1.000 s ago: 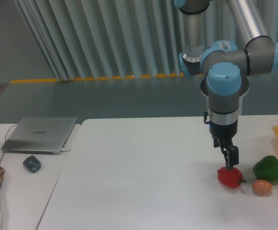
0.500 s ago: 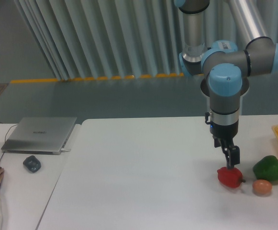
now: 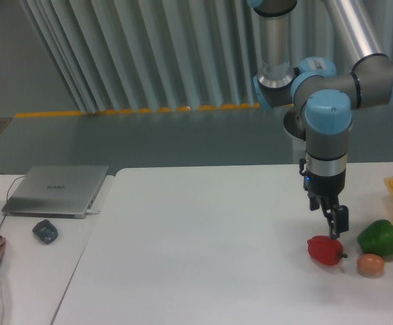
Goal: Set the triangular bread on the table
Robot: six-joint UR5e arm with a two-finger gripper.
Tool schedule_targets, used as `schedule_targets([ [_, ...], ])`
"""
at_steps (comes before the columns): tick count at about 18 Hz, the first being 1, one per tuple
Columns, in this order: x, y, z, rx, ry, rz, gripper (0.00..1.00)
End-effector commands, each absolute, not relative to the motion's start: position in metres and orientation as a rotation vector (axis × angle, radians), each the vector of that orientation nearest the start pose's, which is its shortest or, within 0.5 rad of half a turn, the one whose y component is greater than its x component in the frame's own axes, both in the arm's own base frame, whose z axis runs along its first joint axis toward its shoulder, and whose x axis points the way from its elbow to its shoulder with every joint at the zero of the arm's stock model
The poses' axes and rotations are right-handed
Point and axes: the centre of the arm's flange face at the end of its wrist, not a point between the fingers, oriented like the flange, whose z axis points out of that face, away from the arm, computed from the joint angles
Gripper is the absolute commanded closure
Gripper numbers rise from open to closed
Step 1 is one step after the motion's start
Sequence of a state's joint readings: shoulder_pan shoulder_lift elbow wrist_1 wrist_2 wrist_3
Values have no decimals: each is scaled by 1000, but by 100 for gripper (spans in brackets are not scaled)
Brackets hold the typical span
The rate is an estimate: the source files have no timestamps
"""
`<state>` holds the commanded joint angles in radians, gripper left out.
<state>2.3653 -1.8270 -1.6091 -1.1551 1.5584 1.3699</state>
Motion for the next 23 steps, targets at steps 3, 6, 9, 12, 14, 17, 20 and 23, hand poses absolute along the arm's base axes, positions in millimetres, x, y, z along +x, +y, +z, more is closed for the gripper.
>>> schedule_targets([
  [3,-341,504,373,-2965,845,170,0],
  [6,-380,482,389,-2960,745,232,0],
  [9,-427,445,392,-3002,607,250,0],
  [12,-449,421,387,-3009,722,226,0],
  [14,-452,413,382,-3005,911,228,0],
  [17,-455,408,377,-2939,1214,219,0],
  [20,-470,384,366,-2834,1488,169,0],
  [23,-493,360,353,-2726,1700,116,0],
])
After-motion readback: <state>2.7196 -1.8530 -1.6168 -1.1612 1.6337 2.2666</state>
